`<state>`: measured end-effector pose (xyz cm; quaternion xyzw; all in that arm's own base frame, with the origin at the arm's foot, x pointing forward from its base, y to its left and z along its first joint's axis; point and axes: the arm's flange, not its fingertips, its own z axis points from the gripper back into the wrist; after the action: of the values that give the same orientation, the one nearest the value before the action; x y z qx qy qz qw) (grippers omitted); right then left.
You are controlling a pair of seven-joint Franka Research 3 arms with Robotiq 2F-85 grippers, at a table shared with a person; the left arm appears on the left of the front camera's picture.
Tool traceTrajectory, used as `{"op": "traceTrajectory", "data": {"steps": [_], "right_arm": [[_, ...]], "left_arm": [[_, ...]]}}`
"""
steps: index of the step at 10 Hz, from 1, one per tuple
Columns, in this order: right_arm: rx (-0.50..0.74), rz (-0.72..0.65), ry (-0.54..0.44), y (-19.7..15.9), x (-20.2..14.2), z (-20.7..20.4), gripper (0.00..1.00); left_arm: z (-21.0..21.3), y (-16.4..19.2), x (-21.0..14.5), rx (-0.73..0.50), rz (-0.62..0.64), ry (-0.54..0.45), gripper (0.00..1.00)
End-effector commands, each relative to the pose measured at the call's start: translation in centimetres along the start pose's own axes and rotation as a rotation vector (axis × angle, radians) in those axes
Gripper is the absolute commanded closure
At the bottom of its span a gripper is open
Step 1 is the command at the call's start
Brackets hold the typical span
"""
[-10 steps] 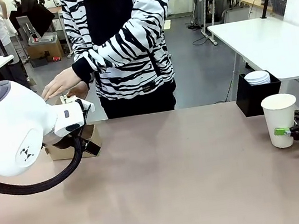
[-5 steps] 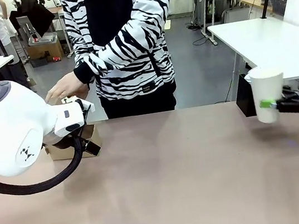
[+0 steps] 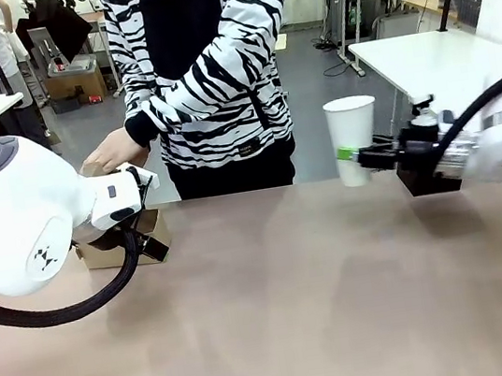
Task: Pour a drink into a cup and package it in a carrier.
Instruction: Pick up the 600 ml Paper Cup and place it in the middle top area of the table.
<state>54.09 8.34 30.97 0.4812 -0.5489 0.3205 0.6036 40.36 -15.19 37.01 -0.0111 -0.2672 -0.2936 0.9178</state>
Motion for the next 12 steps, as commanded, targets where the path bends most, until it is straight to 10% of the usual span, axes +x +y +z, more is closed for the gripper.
{"op": "traceTrajectory", "data": {"steps": [1,12], "right_arm": [[-0.112,0.045,-0.034,-3.2,-1.7,-3.2,0.20],[-0.312,0.106,-0.050,-2.4,-6.9,-11.2,0.20]], "left_arm": [[0.0,0.0,0.0,-0.002,0.000,-0.001,0.00],[0.0,0.0,0.0,-0.002,0.000,-0.001,0.00]]}}
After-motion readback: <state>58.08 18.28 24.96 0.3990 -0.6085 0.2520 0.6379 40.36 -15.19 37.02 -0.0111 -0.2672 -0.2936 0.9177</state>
